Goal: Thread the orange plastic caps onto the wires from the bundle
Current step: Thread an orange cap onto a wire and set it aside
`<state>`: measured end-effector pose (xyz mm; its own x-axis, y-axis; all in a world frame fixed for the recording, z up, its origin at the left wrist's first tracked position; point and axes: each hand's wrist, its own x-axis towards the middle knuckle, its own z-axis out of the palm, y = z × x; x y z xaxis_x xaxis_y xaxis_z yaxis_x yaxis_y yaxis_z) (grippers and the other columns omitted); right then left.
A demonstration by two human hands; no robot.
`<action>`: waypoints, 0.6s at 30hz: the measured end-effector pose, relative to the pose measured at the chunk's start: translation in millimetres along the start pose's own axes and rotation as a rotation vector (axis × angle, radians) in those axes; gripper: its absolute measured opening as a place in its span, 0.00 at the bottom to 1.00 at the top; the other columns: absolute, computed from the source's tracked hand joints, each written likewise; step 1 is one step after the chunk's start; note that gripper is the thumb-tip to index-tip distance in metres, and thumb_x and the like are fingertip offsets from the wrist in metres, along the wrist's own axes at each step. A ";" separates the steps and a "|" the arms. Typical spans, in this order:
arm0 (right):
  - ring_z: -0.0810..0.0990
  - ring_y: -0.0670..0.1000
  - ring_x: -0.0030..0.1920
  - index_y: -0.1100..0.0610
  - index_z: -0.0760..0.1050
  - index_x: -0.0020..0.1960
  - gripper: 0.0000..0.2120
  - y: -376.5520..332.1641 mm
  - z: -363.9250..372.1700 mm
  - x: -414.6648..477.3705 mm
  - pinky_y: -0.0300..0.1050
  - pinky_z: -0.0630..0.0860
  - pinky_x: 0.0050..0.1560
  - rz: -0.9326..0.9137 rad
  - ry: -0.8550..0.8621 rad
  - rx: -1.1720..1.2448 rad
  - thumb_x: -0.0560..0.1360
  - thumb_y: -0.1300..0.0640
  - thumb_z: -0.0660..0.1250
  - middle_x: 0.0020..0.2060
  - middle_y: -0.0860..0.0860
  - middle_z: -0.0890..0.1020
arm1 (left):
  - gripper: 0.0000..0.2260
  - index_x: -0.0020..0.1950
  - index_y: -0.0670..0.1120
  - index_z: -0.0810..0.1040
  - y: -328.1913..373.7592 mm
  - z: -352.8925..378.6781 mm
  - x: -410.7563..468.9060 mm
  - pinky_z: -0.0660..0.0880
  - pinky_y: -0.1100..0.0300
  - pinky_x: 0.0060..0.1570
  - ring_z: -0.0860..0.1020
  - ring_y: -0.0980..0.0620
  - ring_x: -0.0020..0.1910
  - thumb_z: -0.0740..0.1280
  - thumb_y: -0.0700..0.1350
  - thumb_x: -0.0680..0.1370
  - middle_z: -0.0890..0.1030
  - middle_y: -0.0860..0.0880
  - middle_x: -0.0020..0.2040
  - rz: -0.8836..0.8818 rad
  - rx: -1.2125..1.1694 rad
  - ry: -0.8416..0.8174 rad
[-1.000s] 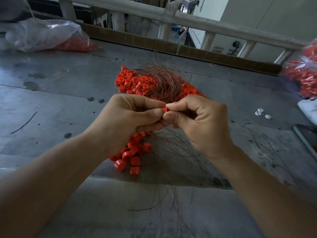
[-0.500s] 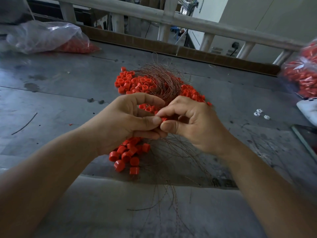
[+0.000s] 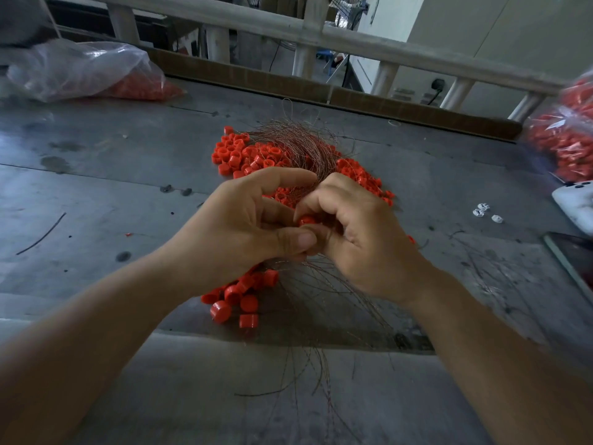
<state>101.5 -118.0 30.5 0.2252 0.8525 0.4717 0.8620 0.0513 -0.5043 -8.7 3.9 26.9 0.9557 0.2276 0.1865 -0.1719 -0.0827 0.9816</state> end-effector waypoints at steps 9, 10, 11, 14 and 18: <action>0.71 0.39 0.39 0.57 0.74 0.41 0.05 -3.5 3.7 -1.9 0.30 0.68 0.41 0.003 0.074 0.053 0.70 0.66 0.67 0.37 0.42 0.71 | 0.25 0.60 0.51 0.71 3.8 3.0 -4.5 0.79 0.63 0.37 0.83 0.48 0.37 0.69 0.43 0.64 0.83 0.42 0.39 0.061 -0.004 -0.010; 0.71 0.38 0.39 0.56 0.73 0.42 0.06 -3.0 3.9 -1.5 0.29 0.68 0.41 0.013 0.071 0.070 0.71 0.65 0.67 0.37 0.41 0.70 | 0.26 0.60 0.51 0.71 3.5 2.8 -4.1 0.79 0.63 0.37 0.83 0.48 0.37 0.69 0.44 0.63 0.83 0.42 0.39 0.054 -0.012 -0.006; 0.71 0.37 0.39 0.55 0.74 0.42 0.05 -2.4 4.2 -1.2 0.28 0.67 0.41 0.023 0.070 0.085 0.71 0.64 0.67 0.38 0.41 0.70 | 0.26 0.60 0.51 0.71 3.1 2.0 -3.7 0.79 0.62 0.37 0.83 0.48 0.38 0.70 0.44 0.63 0.83 0.42 0.39 0.044 -0.019 -0.002; 0.71 0.37 0.39 0.58 0.77 0.43 0.03 -1.5 5.1 -1.3 0.28 0.67 0.40 0.033 0.111 0.099 0.70 0.61 0.69 0.37 0.41 0.71 | 0.24 0.60 0.51 0.72 2.3 -1.1 -1.9 0.78 0.63 0.37 0.83 0.48 0.38 0.73 0.42 0.66 0.83 0.41 0.39 0.017 -0.056 -0.006; 0.72 0.39 0.39 0.53 0.75 0.47 0.08 -1.4 7.1 -1.9 0.30 0.69 0.39 0.016 0.153 0.136 0.69 0.57 0.70 0.38 0.43 0.72 | 0.24 0.57 0.49 0.75 2.0 -4.8 1.2 0.78 0.62 0.36 0.83 0.47 0.39 0.76 0.45 0.62 0.84 0.42 0.39 -0.013 -0.092 0.002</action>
<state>96.7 -116.0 25.2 0.3139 0.7655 0.5617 0.7909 0.1164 -0.6007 -9.1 8.7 29.3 0.9576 0.2302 0.1735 -0.1804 0.0093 0.9835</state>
